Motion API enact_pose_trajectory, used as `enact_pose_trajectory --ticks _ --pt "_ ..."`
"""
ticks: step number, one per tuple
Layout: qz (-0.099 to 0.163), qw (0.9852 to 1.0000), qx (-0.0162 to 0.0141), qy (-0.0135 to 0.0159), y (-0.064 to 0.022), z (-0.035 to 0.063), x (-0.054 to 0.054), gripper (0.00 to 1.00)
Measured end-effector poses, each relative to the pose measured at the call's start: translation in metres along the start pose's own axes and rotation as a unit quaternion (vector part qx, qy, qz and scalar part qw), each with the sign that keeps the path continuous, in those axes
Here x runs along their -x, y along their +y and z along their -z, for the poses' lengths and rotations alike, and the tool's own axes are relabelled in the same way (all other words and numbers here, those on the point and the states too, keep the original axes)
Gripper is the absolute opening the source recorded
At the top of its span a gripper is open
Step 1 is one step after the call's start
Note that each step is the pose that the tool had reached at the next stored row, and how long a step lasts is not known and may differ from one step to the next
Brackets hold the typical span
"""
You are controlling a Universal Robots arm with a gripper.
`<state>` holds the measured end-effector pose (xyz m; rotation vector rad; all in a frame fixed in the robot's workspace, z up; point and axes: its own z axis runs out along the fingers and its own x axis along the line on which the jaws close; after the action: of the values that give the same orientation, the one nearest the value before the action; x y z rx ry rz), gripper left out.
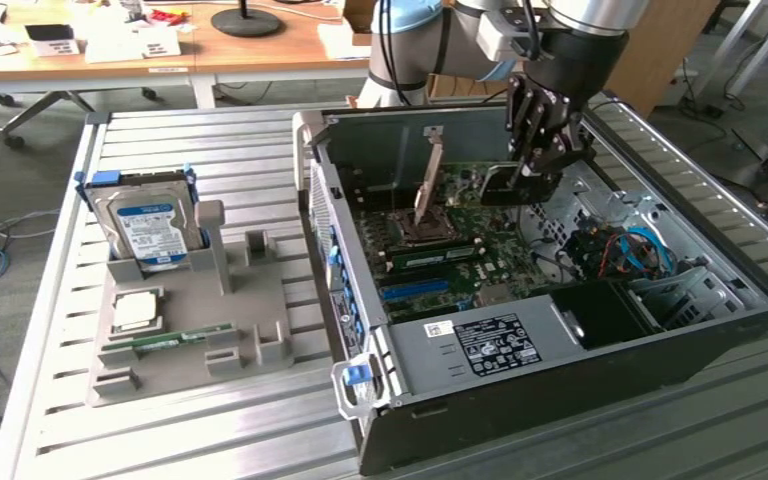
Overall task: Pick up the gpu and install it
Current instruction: 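Insert the gpu into the slot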
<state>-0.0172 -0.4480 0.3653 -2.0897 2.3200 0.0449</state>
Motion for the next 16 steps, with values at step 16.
enact_pose_trajectory --ticks 16 --pt "0.0 1.0 0.0 0.0 -0.0002 -0.01 -0.0013 0.27"
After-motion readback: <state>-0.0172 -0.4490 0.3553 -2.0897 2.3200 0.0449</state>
